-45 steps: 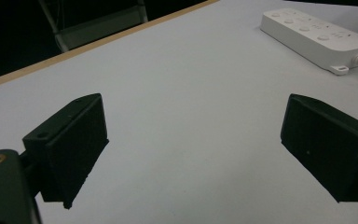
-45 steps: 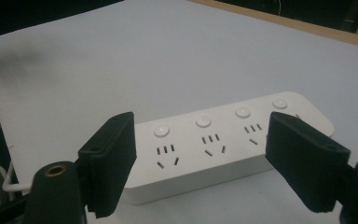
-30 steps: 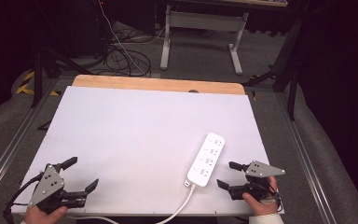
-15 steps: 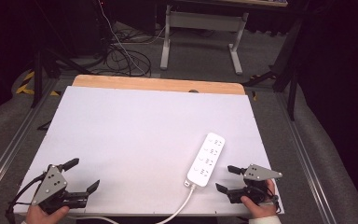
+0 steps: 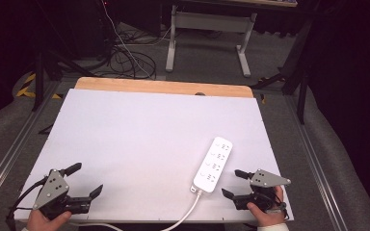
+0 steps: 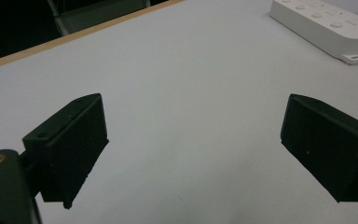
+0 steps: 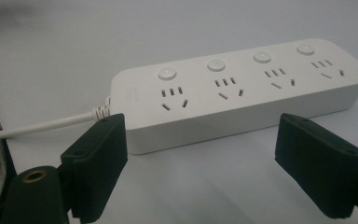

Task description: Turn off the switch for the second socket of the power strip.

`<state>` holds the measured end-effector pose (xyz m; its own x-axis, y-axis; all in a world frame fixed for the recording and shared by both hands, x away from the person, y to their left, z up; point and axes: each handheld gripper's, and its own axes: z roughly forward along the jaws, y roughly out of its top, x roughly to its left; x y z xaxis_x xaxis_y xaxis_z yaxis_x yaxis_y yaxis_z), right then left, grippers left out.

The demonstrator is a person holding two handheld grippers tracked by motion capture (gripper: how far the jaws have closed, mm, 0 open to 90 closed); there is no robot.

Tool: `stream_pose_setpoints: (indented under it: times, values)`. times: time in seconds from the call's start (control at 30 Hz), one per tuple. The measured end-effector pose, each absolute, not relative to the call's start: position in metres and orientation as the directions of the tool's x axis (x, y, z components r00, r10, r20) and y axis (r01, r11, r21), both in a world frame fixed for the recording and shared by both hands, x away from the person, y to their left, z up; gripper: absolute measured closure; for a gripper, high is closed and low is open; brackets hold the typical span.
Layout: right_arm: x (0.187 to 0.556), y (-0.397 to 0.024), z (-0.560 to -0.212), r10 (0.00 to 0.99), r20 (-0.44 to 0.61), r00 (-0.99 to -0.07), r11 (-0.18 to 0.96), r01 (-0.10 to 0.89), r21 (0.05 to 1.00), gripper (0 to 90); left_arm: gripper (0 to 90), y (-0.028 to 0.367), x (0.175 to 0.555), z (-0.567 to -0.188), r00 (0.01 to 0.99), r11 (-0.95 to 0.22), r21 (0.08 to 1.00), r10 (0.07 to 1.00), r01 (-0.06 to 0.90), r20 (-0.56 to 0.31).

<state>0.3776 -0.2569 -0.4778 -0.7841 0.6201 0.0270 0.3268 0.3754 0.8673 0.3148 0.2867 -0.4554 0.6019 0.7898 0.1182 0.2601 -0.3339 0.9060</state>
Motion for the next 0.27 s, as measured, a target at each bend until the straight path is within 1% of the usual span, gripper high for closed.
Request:
stream_pose_setpoints:
  times: [0.1, 0.27]
  values:
    - [0.3772, -0.2564, -0.4768, 0.618, 0.025, -0.785, 0.374, 0.323, 0.869, 17.8, 8.1, 0.2855, 0.3144, -0.4558, 0.602, -0.335, 0.906, 0.789, 0.257, 0.121]
    - [0.3769, -0.2577, -0.4763, 0.619, 0.021, -0.785, 0.370, 0.315, 0.874, 18.3, 8.1, 0.2842, 0.3136, -0.4560, 0.595, -0.352, 0.905, 0.789, 0.239, 0.150]
